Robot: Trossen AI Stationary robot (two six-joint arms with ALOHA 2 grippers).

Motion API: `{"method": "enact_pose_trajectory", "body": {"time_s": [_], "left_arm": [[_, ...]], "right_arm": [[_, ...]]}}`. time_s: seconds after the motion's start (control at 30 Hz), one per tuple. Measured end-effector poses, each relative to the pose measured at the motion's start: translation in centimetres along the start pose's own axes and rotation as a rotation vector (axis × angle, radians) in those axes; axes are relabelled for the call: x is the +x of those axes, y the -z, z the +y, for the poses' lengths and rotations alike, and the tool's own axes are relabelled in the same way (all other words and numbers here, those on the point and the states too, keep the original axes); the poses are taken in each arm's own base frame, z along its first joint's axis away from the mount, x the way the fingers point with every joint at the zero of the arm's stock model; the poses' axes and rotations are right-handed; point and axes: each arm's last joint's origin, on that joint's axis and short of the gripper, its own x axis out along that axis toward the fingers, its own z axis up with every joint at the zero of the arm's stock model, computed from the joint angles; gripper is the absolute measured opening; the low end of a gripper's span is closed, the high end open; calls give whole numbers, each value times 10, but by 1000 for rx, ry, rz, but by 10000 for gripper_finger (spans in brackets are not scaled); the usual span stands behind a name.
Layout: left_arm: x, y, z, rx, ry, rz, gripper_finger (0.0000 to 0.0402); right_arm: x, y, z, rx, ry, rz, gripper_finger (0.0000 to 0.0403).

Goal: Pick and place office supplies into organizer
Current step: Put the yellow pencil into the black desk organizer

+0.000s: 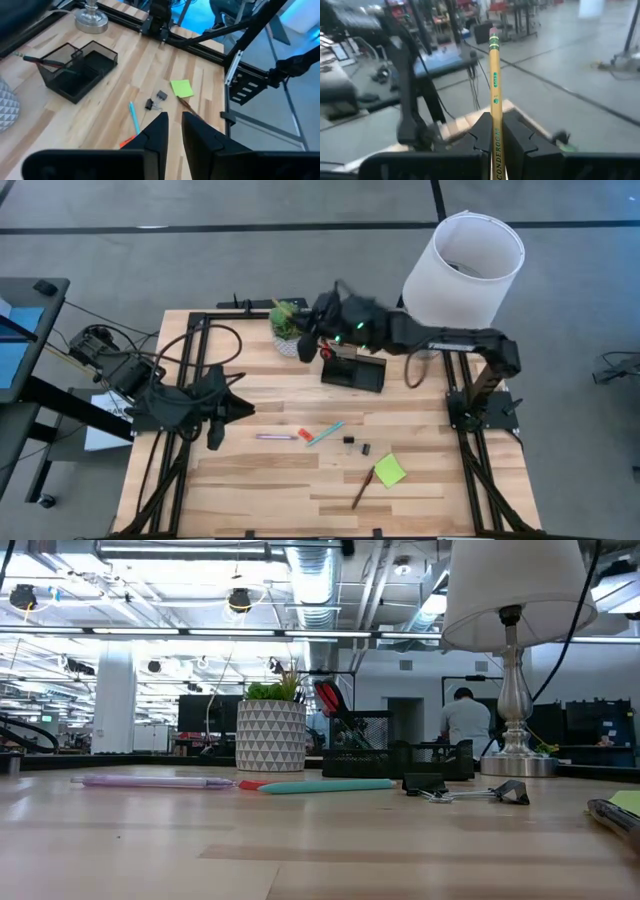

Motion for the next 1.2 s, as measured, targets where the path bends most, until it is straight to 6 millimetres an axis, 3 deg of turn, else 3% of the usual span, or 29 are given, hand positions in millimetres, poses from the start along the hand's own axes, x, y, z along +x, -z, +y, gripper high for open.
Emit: {"method": "enact_pose_trajectory", "body": {"time_s": [0.1,0.3,0.5,0.83,1.03,1.2], "left_arm": [[0,1,1,2,-8,7,45],[2,2,0,5,-12,13,45],[8,5,-4,22,-21,29,45],[21,10,-9,56,-71,49,45],[25,11,-10,61,-79,57,45],[26,11,-11,54,-81,57,45]], "right_arm": [[10,37,-15,71,13,-37,14],[12,100,-67,161,83,-124,14],[2,145,-103,91,168,-107,15],[-11,182,-136,51,252,10,20],[-10,182,-133,-109,180,29,14],[-5,194,-134,-104,121,71,14]]}}
